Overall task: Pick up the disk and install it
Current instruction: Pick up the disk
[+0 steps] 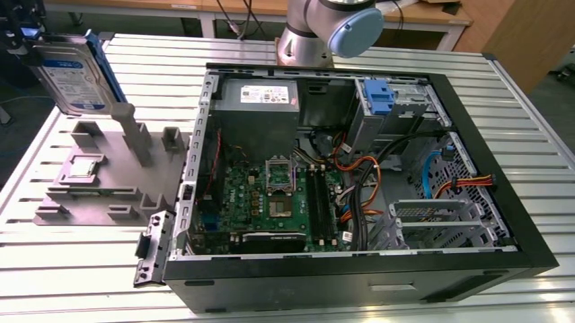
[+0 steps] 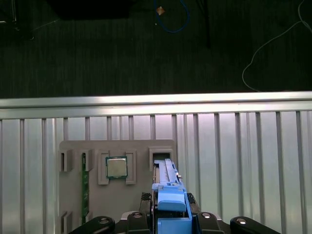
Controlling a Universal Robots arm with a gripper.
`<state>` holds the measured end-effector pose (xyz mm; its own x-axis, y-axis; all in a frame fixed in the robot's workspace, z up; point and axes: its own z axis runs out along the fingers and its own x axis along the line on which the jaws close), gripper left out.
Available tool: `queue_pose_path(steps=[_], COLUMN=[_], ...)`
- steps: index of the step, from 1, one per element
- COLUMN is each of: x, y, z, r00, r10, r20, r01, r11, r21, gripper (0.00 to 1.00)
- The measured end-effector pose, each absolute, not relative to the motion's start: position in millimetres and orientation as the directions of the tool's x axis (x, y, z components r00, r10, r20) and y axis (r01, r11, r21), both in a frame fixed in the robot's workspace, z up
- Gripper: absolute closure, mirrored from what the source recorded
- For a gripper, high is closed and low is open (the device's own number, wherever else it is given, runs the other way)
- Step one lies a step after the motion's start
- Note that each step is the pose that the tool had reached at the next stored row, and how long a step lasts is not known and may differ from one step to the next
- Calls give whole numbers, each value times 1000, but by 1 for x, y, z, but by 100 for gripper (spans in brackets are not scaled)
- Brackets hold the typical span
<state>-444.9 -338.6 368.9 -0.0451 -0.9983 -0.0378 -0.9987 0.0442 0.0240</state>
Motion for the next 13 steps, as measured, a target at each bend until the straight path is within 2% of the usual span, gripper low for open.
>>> queue_pose_path(steps=[13], x=[-445], y=[-339], z=[370], r00=[-45], r10=[-998], r20=[-38], r01=[-999], r11=[44], r21=[24], gripper=[63])
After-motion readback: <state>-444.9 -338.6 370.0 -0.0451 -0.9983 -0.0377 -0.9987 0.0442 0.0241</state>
